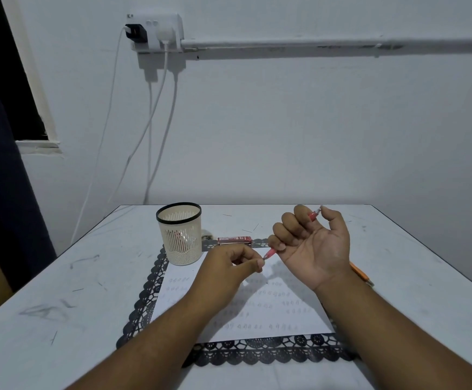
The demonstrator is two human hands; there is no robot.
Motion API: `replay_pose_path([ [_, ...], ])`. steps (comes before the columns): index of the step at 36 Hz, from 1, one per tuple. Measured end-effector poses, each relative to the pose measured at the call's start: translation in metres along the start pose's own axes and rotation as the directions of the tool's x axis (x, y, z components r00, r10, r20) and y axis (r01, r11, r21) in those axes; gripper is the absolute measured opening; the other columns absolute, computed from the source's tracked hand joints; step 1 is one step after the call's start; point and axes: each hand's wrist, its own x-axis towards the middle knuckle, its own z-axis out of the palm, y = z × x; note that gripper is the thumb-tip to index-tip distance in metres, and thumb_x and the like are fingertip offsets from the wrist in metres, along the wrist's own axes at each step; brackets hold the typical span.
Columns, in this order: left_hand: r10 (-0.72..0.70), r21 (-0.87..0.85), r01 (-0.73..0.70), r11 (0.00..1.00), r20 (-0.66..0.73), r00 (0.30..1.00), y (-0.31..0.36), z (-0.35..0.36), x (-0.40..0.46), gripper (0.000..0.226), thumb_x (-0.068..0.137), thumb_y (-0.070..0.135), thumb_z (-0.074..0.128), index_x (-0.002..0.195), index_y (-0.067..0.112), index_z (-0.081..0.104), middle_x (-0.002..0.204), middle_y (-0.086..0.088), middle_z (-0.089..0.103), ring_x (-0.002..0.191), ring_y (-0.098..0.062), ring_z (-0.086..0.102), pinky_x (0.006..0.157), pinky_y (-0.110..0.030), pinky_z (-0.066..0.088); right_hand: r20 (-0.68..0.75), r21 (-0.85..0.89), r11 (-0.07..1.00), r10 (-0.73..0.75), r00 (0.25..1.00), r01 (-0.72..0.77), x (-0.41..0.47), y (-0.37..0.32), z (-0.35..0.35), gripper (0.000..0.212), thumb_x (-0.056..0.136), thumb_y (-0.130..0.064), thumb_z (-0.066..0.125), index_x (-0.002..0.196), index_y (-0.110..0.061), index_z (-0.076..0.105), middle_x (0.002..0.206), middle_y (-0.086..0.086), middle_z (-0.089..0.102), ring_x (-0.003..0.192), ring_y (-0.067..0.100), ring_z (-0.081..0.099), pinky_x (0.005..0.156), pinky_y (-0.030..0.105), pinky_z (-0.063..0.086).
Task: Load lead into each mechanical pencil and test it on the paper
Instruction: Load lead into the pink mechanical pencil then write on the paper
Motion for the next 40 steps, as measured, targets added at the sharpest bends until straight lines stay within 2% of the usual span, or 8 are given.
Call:
replay_pose_path([
  [7, 0.002, -0.011, -0.002, 1.0, 0.005, 1.0, -0.003, -0.001, 0.001, 0.013, 0.093, 0.023, 0.075, 0.08, 0.023, 0.078, 0.079, 0.006, 0.074, 0.072, -0.004, 0.062, 0.066, -0.011, 0.046, -0.001, -0.004, 1.0, 0.012, 1.0, -0.012, 0.0, 0.0, 0.0, 0.033, 0.087, -0.042, 0.041, 0.067, -0.019, 0.029, 0.068, -0.001, 0.017, 0.062, 0.019, 0.016, 0.061, 0.035, 0.02],
  [13, -0.045, -0.141, 0.06, 0.988, 0.109, 0.993, -0.003, -0.007, 0.005, 0.009, 0.094, 0.015, 0.073, 0.091, 0.019, 0.08, 0.089, 0.0, 0.078, 0.079, -0.009, 0.064, 0.073, -0.028, 0.049, -0.065, 0.073, 0.997, 0.0, 0.998, 0.004, -0.001, -0.002, 0.001, 0.039, 0.088, -0.051, 0.045, 0.075, -0.021, 0.023, 0.071, -0.002, 0.014, 0.063, 0.02, 0.014, 0.062, 0.033, 0.019],
  [24, -0.04, -0.241, 0.068, 0.968, 0.118, 0.992, -0.01, -0.011, 0.009, 0.008, 0.094, 0.012, 0.072, 0.093, 0.014, 0.08, 0.087, -0.006, 0.077, 0.077, -0.01, 0.063, 0.071, -0.028, 0.048, -0.064, 0.143, 0.99, 0.017, 0.998, -0.007, 0.0, -0.001, 0.0, 0.041, 0.096, -0.052, 0.04, 0.072, -0.021, 0.028, 0.071, -0.003, 0.017, 0.064, 0.018, 0.015, 0.061, 0.032, 0.022],
  [28, -0.028, -0.235, 0.049, 0.971, 0.096, 0.995, -0.012, -0.011, 0.009, 0.009, 0.094, 0.011, 0.071, 0.092, 0.013, 0.079, 0.083, -0.002, 0.076, 0.074, -0.008, 0.062, 0.069, -0.023, 0.049, -0.122, 0.019, 0.999, 0.03, 0.992, -0.028, 0.003, -0.002, 0.005, 0.032, 0.093, -0.038, 0.049, 0.069, -0.018, 0.04, 0.067, 0.0, 0.031, 0.061, 0.019, 0.032, 0.064, 0.033, 0.035],
  [30, -0.015, -0.22, 0.03, 0.975, 0.07, 0.997, -0.012, -0.012, 0.01, 0.009, 0.095, 0.01, 0.07, 0.091, 0.012, 0.078, 0.082, -0.001, 0.076, 0.071, -0.005, 0.061, 0.066, -0.019, 0.048, -0.143, -0.16, 0.984, 0.051, 0.988, -0.074, 0.005, -0.004, 0.007, 0.022, 0.091, -0.026, 0.054, 0.072, -0.016, 0.047, 0.068, 0.004, 0.046, 0.066, 0.023, 0.047, 0.07, 0.036, 0.046],
  [33, 0.006, -0.188, -0.004, 0.982, 0.009, 1.0, -0.014, -0.014, 0.013, 0.01, 0.095, 0.01, 0.069, 0.09, 0.012, 0.077, 0.08, 0.002, 0.075, 0.07, -0.002, 0.059, 0.063, -0.015, 0.047, -0.186, -0.492, 0.854, 0.085, 0.979, -0.168, 0.005, -0.003, 0.004, 0.023, 0.102, -0.015, 0.05, 0.082, -0.01, 0.059, 0.084, 0.011, 0.067, 0.076, 0.023, 0.063, 0.075, 0.038, 0.054],
  [37, 0.05, -0.089, -0.055, 0.994, -0.06, 0.997, -0.017, -0.016, 0.016, 0.016, 0.1, 0.02, 0.066, 0.091, 0.019, 0.079, 0.086, 0.009, 0.076, 0.075, -0.001, 0.061, 0.068, -0.014, 0.047, -0.201, -0.457, 0.86, 0.15, 0.968, -0.228, 0.01, -0.002, -0.003, 0.023, 0.105, -0.014, 0.051, 0.088, -0.005, 0.063, 0.093, 0.019, 0.072, 0.071, 0.026, 0.065, 0.064, 0.036, 0.058],
  [40, 0.087, 0.087, -0.079, 0.993, -0.1, 0.991, -0.023, -0.017, 0.02, 0.019, 0.102, 0.024, 0.062, 0.103, 0.025, 0.081, 0.097, 0.019, 0.077, 0.09, 0.006, 0.065, 0.075, -0.012, 0.048, -0.289, -0.426, 0.886, 0.059, 0.956, -0.184, 0.024, -0.009, -0.019, 0.021, 0.106, -0.012, 0.051, 0.089, -0.003, 0.061, 0.1, 0.024, 0.074, 0.073, 0.03, 0.072, 0.066, 0.037, 0.064],
])
